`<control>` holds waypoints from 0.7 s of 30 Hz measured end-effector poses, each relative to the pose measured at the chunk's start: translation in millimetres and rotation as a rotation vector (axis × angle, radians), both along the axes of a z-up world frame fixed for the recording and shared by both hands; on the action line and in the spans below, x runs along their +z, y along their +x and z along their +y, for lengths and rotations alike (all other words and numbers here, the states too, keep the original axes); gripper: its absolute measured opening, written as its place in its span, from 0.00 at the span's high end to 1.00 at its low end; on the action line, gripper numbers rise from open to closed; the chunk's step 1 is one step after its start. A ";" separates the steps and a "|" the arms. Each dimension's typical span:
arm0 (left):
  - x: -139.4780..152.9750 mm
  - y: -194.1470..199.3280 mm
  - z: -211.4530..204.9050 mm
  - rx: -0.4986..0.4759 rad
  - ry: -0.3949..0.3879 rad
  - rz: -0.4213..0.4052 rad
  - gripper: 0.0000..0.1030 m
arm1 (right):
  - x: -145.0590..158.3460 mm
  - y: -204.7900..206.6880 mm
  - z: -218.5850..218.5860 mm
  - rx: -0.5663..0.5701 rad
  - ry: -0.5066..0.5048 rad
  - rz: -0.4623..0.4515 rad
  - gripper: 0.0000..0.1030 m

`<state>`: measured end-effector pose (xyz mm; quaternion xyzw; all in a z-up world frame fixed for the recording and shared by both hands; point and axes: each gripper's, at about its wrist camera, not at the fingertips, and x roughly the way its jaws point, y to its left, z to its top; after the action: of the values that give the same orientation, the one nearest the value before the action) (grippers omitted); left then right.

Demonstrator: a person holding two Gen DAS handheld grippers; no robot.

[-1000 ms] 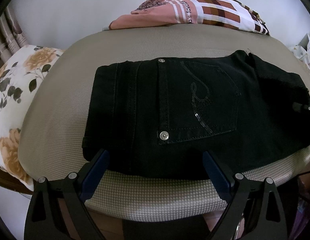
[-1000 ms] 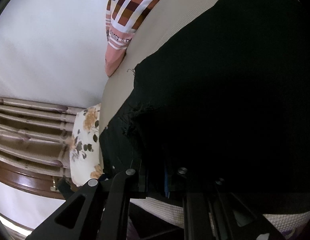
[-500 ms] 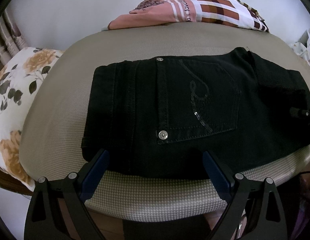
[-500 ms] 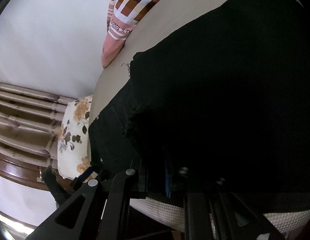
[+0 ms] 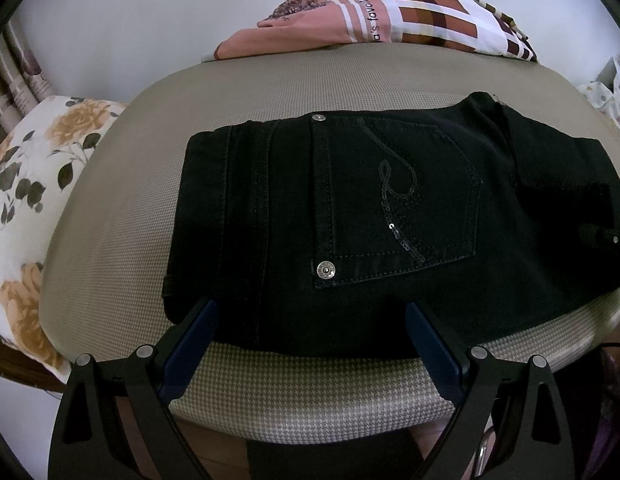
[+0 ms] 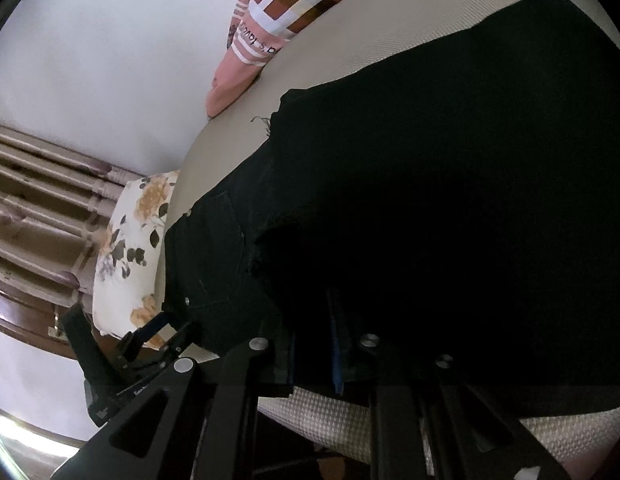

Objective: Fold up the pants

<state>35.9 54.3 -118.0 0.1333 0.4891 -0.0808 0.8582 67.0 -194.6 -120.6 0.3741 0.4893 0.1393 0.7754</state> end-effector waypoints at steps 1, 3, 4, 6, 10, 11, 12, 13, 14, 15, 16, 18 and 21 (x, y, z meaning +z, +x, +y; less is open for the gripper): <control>-0.1 0.3 -0.3 -0.001 0.002 0.000 0.08 | 0.3 -0.2 0.3 0.002 -0.003 -0.002 0.84; -0.8 0.4 -0.6 -0.002 0.005 0.000 0.08 | 0.8 -0.2 1.1 0.010 -0.008 -0.003 0.83; -0.9 0.5 -0.5 -0.004 0.006 0.001 0.08 | 0.9 -0.2 1.6 0.013 -0.007 -0.003 0.82; -0.9 0.6 -0.5 -0.005 0.007 0.002 0.08 | 1.6 -0.9 3.1 0.020 -0.008 -0.006 0.81; -0.9 0.5 -0.8 -0.005 0.008 0.001 0.07 | 2.3 -2.9 7.4 0.042 -0.020 -0.004 0.80; -0.8 0.6 -0.7 -0.005 0.008 0.001 0.07 | 2.1 -3.3 7.9 0.047 -0.018 -0.003 0.79; -0.7 0.7 -0.7 -0.005 0.008 0.002 0.07 | 2.1 -3.6 8.4 0.053 -0.013 -0.003 0.78; -0.7 0.8 -0.7 -0.004 0.008 0.002 0.07 | 2.0 -4.1 8.9 0.057 -0.006 -0.003 0.76; -0.7 0.7 -0.4 -0.005 0.008 0.002 0.07 | 2.0 -4.1 8.9 0.066 0.009 -0.002 0.74; -0.6 0.9 -0.7 -0.004 0.007 0.003 0.07 | 1.9 -4.2 9.0 0.075 0.021 -0.001 0.70; -0.5 0.9 -0.8 -0.004 0.007 0.003 0.07 | 1.9 -4.5 9.4 0.084 0.032 -0.001 0.65; -0.6 1.0 -0.7 -0.003 0.007 0.003 0.07 | 0.7 -5.2 9.6 0.125 0.083 0.001 0.58; -0.6 1.3 -0.9 -0.004 0.008 0.003 0.07 | -4.5 -8.7 3.8 0.121 0.187 0.012 0.57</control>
<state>37.2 53.4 -118.6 0.1378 0.4906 -0.0809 0.8566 58.4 -190.7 -125.1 0.4157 0.5004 0.2286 0.7243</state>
